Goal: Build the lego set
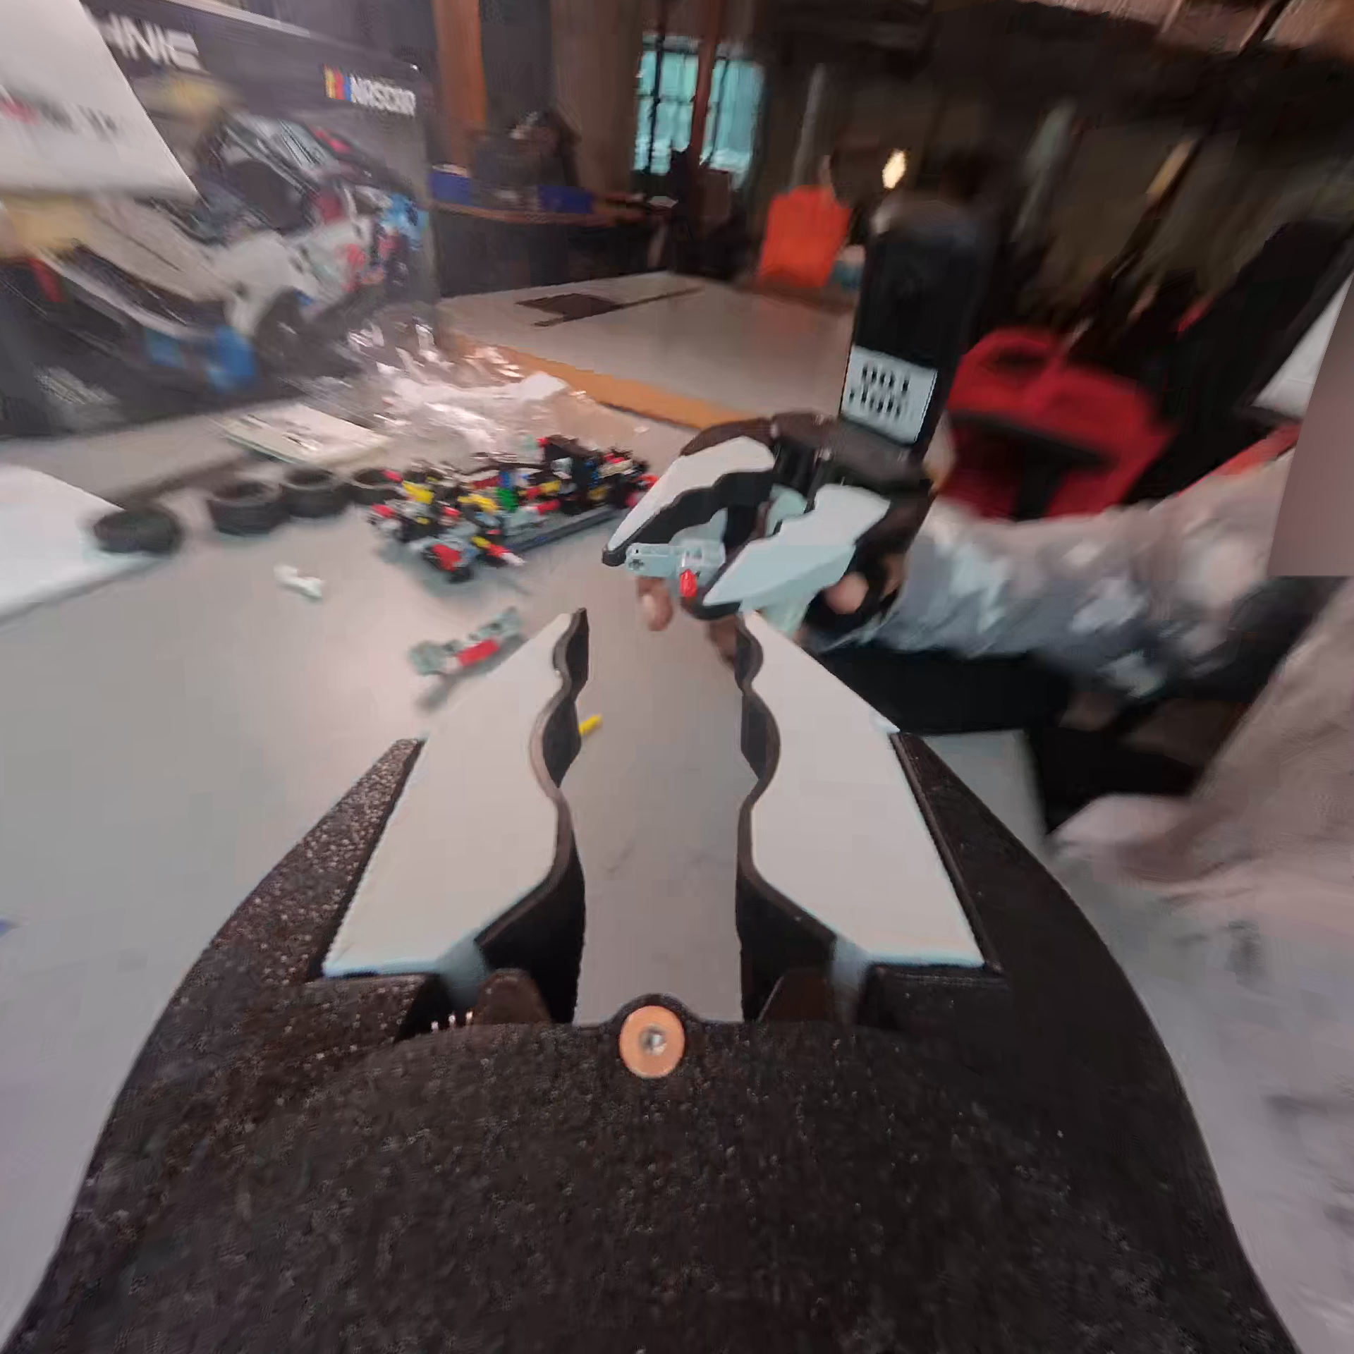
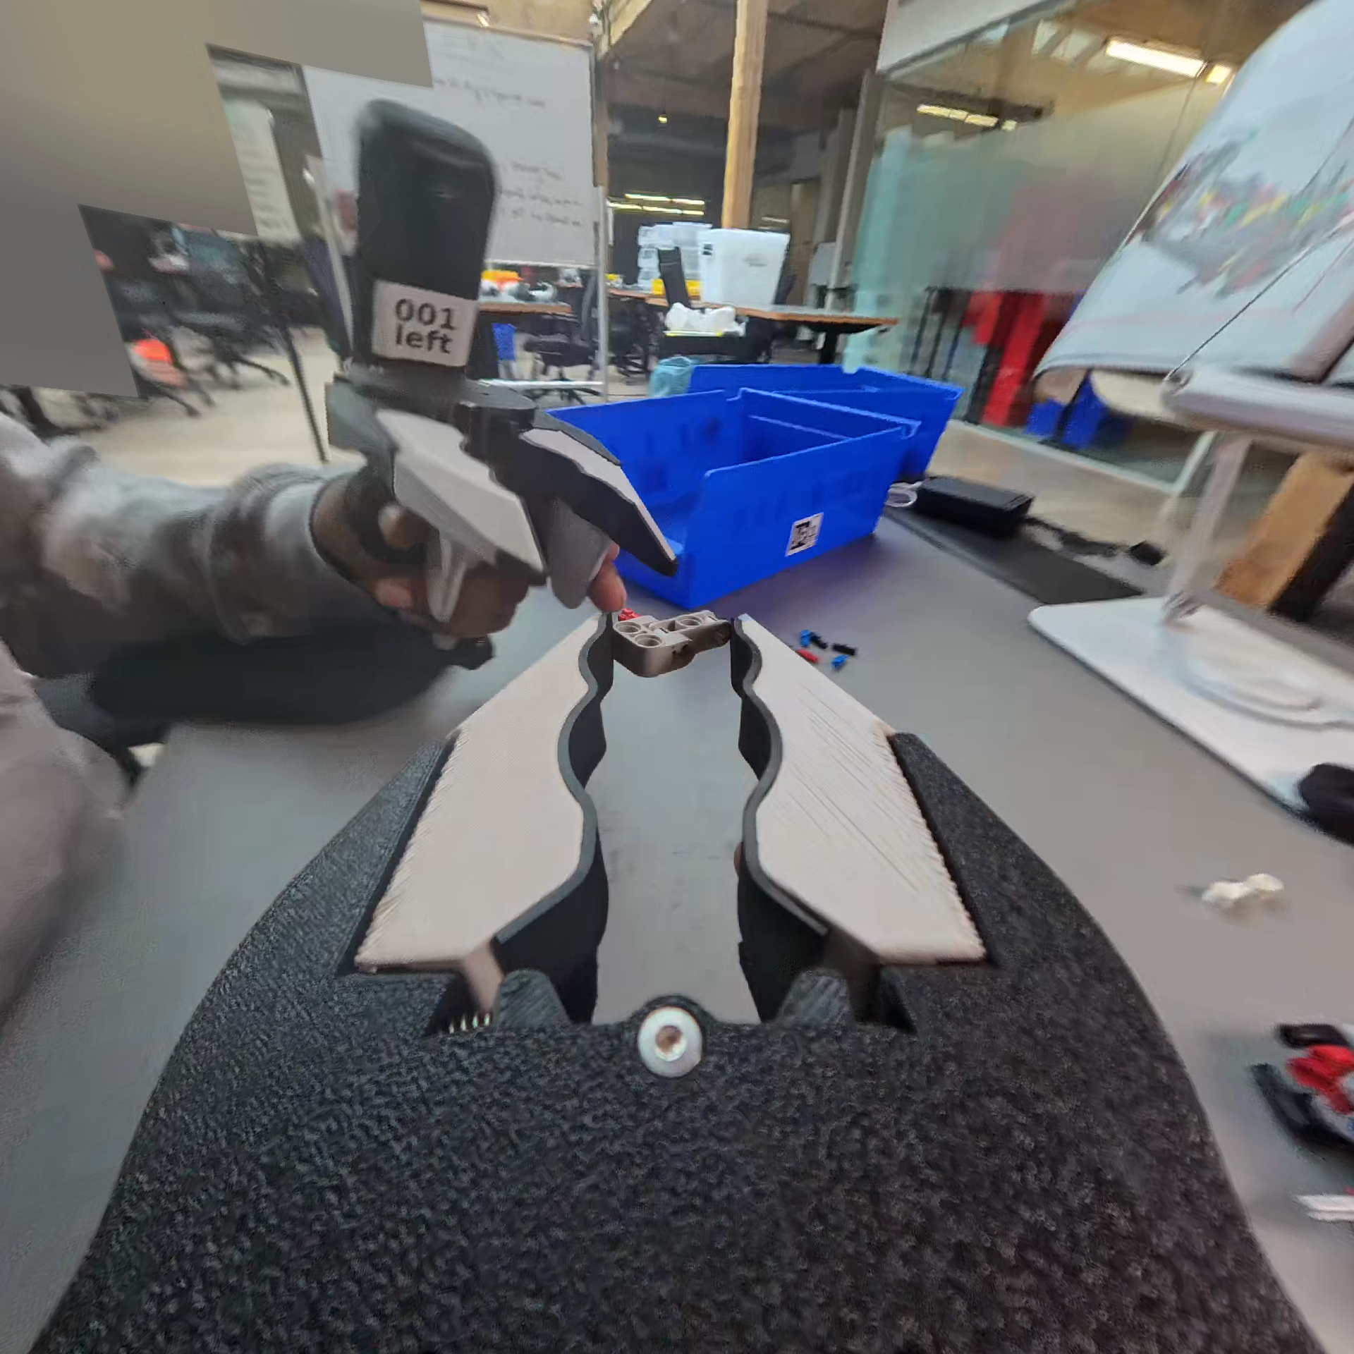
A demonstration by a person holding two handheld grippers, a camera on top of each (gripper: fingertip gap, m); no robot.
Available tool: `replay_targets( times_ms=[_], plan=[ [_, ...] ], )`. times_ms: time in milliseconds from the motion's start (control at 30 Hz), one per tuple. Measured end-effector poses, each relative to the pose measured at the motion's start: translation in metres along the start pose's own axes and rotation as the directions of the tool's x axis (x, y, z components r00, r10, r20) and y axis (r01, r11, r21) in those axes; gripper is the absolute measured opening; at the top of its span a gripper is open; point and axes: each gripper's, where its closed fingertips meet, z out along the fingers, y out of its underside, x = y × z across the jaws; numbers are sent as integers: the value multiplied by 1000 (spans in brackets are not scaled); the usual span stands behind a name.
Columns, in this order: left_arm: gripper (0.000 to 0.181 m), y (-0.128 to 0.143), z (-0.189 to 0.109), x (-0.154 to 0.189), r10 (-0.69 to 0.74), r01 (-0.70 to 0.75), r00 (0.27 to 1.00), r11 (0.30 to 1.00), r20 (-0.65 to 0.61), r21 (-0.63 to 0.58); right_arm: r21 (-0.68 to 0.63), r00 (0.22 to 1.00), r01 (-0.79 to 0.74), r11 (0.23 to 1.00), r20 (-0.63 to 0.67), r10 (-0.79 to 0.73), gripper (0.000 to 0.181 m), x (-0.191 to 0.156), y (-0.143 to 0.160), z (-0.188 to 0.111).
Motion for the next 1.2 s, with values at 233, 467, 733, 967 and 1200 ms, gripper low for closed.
replay_targets(
  times_ms=[233,467,733,967,1200],
  plan=[
    [31,2,1,2,-603,622,731,781,-318,-51,-75,863,482,873,-136,-487,29,-11,-3,8],
    [5,12,10,18,-576,568,752,813,-321,-129,-93,796,584,806,-130,-591,29,-19,-2,8],
    [2,21,4,19,-235,205,948,967,-214,-154,-43,984,23,999,180,-15,31,-33,1,-3],
    [1,32,7,27,36,-65,987,980,-157,-188,-127,938,-125,984,308,159,6,-47,11,-3],
    [1,-3,-23,10,49,-58,994,994,-103,-88,-43,950,-139,989,277,145,4,-14,-6,-32]
  ],
)
